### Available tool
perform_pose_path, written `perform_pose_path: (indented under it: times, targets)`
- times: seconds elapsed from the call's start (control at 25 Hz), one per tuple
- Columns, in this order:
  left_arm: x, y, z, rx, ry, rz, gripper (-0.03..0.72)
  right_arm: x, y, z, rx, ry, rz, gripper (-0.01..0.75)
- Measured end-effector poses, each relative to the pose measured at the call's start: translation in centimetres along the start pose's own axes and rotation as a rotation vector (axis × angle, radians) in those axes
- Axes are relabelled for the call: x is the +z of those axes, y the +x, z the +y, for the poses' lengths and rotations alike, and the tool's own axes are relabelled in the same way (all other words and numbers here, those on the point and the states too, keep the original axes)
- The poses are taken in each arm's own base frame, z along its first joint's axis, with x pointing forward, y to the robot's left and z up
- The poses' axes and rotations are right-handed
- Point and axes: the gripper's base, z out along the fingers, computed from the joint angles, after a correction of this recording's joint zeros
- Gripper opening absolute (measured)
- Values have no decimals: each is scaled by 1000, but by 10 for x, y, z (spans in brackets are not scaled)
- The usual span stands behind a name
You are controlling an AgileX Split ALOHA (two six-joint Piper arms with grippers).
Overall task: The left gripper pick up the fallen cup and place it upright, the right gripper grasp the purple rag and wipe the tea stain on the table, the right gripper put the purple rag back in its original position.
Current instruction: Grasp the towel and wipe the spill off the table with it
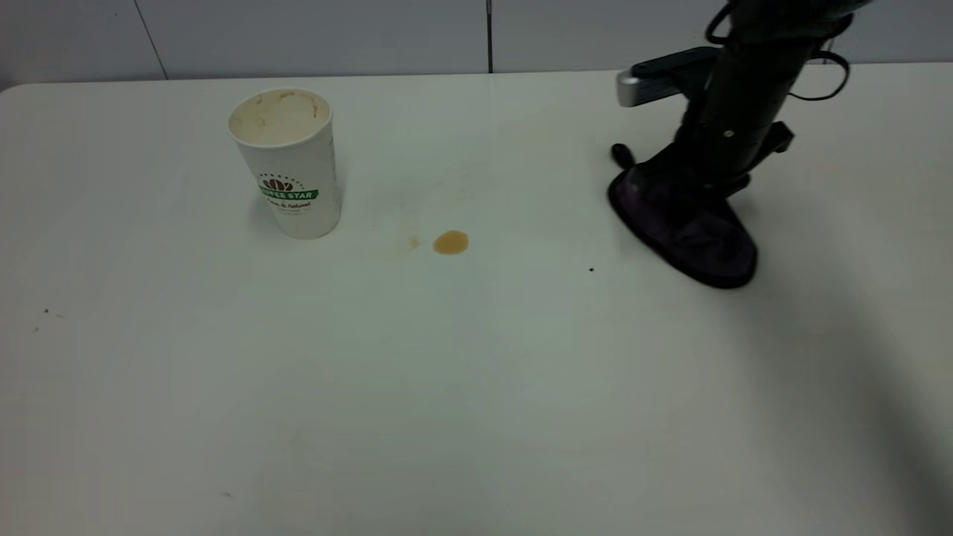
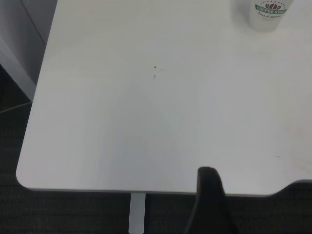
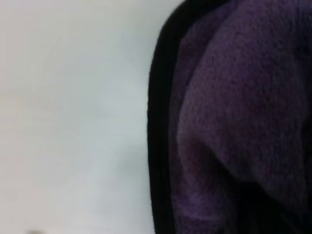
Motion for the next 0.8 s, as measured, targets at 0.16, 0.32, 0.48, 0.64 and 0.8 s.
perform_pose_path:
  times: [0.16, 0.32, 0.48, 0.64, 0.8]
  targets:
    - [0, 0, 0, -1, 0, 0, 564, 1, -12, 47, -55, -48, -29, 82]
    - [0, 0, 0, -1, 0, 0, 564, 2, -26, 86, -113, -80, -74, 82]
    - [0, 0, 0, -1, 0, 0, 564, 11, -34, 113, -146, -111, -96, 82]
    - [0, 0, 0, -1, 0, 0, 564, 16, -44, 128, -147, -139, -127, 82]
    - [0, 0, 0, -1, 0, 0, 564, 19, -51, 137, -126, -181, -124, 82]
